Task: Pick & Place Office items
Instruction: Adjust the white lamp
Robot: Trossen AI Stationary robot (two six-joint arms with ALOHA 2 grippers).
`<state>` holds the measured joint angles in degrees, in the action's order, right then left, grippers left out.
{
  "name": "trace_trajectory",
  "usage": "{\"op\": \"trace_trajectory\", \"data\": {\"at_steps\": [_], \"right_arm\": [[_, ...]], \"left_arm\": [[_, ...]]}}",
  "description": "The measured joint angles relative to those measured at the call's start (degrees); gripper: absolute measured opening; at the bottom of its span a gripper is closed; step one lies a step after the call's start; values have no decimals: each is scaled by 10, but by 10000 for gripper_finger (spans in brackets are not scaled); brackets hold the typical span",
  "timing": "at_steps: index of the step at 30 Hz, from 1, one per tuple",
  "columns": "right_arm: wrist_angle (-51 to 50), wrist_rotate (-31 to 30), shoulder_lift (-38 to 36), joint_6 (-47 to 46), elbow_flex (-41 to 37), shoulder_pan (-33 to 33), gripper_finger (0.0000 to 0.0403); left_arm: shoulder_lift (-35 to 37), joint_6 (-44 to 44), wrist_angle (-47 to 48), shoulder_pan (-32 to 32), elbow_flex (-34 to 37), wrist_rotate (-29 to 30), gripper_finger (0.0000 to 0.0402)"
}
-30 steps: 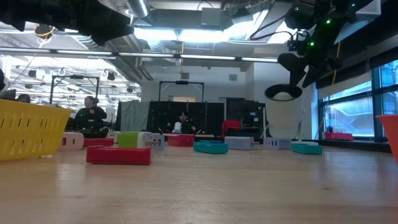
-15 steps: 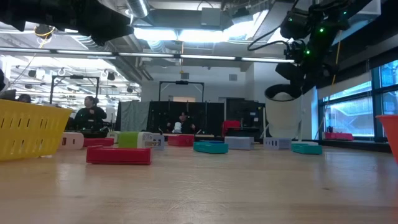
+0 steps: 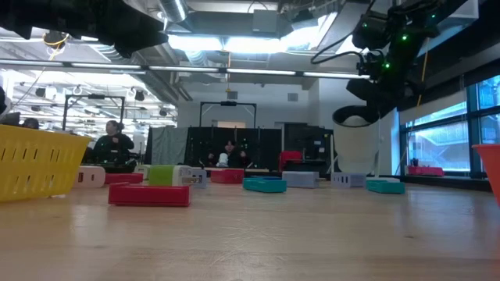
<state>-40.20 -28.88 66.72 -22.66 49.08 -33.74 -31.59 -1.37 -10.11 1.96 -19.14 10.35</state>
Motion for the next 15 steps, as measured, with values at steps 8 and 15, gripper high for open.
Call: {"op": "trace_trajectory", "data": {"at_steps": [8,15], "right_arm": [[-2,1,0,6,0,0,97],[0,10,0,6,0,0,72]], "left_arm": [[0,2,0,0,0,-28,208],[0,2,0,0,0,-25,208]]}}
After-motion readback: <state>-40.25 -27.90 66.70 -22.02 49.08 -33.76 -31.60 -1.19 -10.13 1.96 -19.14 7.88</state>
